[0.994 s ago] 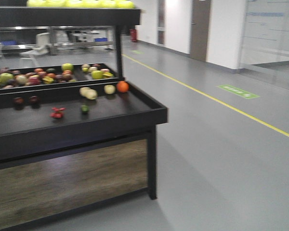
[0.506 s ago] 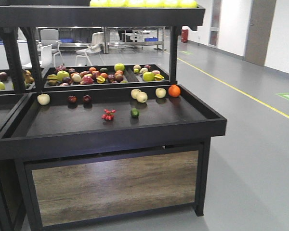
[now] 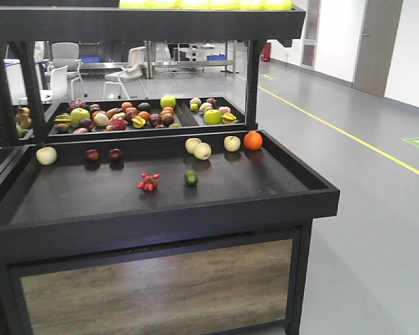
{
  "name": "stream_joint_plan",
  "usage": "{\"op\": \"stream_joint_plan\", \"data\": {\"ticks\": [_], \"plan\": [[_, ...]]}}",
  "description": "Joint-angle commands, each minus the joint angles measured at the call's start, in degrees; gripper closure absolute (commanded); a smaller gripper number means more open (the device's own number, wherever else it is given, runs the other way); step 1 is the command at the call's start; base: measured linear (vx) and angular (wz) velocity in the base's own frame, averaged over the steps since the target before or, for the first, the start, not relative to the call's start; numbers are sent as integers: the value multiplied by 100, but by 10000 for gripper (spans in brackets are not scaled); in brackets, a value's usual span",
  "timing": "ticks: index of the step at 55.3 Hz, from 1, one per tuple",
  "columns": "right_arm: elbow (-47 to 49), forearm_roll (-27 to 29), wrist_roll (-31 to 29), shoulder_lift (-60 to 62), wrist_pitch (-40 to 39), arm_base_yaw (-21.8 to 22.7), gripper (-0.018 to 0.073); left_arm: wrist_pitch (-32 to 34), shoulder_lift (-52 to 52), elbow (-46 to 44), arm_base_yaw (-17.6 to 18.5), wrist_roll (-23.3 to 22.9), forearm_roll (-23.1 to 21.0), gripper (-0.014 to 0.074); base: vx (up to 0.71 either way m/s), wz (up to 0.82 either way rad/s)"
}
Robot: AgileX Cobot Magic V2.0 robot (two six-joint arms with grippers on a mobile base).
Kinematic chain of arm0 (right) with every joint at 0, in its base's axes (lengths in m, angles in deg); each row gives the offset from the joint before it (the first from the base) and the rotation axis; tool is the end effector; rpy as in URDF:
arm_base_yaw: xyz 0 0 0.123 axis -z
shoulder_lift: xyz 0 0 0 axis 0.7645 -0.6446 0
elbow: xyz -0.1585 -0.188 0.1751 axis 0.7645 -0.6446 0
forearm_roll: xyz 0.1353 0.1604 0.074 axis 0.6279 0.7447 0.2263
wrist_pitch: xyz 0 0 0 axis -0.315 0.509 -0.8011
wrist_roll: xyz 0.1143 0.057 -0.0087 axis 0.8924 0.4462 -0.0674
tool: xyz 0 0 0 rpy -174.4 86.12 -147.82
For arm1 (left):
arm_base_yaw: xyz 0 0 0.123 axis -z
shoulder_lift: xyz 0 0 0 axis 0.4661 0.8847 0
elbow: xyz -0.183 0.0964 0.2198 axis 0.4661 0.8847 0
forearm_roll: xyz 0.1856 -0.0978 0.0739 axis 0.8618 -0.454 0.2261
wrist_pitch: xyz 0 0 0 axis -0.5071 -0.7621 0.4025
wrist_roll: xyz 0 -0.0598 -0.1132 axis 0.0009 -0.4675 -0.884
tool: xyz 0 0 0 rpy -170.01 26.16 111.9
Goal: Pick snacks and fruit into basket
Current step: 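Approach the black fruit stand and stop facing its lower tray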
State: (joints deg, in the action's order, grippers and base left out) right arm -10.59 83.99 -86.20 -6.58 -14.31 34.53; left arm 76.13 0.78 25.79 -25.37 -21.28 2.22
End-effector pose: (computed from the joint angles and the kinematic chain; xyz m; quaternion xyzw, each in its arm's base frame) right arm 0.1115 0.0464 0.2971 -0.1783 0.7819 0.0999 0.5890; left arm 0.1312 -0.0166 0.2625 0.0187 0.8458 -0.0612 0.5296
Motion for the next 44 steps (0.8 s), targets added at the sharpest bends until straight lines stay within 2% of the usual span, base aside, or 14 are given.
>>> {"op": "stream_joint_plan", "data": {"ticks": [1, 29, 44], "plan": [[165, 8, -67, 1, -407, 32, 13, 422, -42, -172, -11, -52, -37, 268, 35, -15], [165, 8, -67, 1, -407, 32, 13, 422, -42, -172, -11, -52, -37, 268, 38, -15], [165, 8, -67, 1, -407, 32, 13, 422, -42, -172, -11, -52, -37, 268, 43, 3]]}}
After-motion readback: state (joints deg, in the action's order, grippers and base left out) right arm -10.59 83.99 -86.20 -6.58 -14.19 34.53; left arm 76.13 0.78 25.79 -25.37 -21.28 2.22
